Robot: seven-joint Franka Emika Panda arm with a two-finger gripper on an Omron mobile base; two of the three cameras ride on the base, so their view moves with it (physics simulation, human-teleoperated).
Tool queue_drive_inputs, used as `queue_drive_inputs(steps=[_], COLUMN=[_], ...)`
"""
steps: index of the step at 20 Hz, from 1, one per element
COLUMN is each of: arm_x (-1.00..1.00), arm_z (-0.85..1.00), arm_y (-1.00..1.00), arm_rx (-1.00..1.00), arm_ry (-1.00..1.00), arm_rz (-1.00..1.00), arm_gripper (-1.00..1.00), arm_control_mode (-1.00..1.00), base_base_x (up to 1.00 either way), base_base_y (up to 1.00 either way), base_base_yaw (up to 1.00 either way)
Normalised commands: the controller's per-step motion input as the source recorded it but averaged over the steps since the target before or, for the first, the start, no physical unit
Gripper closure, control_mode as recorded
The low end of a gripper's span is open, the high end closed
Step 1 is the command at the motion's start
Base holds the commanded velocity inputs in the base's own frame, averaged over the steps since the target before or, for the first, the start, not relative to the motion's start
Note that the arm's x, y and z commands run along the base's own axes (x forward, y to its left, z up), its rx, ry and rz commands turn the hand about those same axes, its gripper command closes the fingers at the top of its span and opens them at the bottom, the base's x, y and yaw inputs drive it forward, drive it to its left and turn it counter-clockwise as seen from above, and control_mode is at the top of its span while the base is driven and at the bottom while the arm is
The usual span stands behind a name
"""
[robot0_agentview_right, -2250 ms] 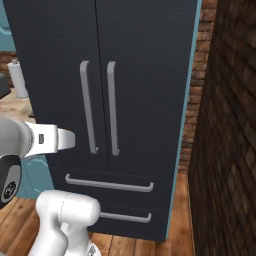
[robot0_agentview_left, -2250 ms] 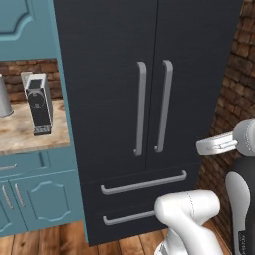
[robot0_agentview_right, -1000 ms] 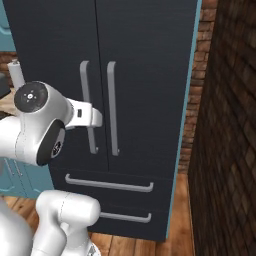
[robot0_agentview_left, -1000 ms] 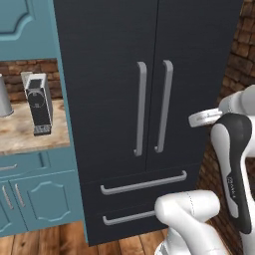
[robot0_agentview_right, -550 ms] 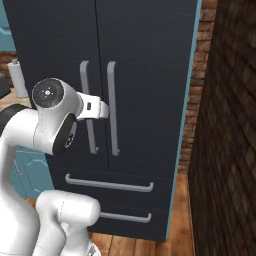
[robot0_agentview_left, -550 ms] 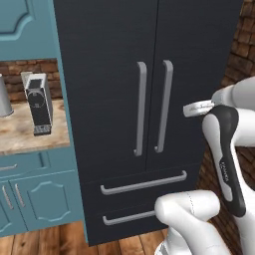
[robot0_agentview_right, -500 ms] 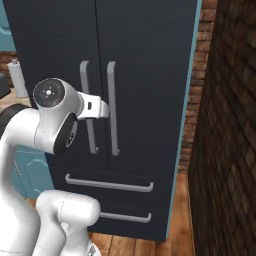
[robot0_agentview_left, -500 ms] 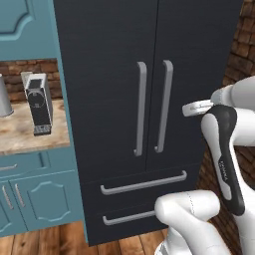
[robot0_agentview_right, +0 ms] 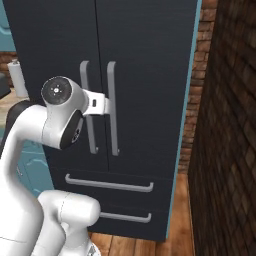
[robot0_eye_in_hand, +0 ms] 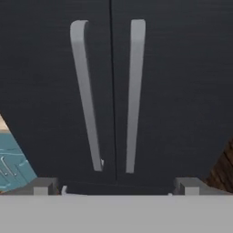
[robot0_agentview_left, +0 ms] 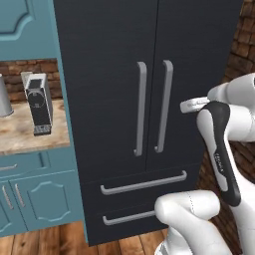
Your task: Retrieve the steak from the fridge and place it on the saucepan with marinade on the stove.
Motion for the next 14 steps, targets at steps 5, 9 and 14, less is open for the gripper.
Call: queue_drive_inputs(steps=[5, 9, 14], arm_x=[0.19, 0.34, 0.57], arm_z=[0.00, 0.00, 0.00], arm_y=[-0.03, -0.01, 0.00], arm_rx=[0.00, 0.00, 0.00], arm_ry=[0.00, -0.01, 0.00], arm_rz=[0.00, 0.00, 0.00], arm_gripper=[-1.00, -1.00, -1.00], arm_control_mode=[-1.00, -1.00, -1.00], base_base_x=[0.00, 0.00, 0.00], base_base_y=[0.00, 0.00, 0.00], base_base_yaw=[0.00, 0.00, 0.00])
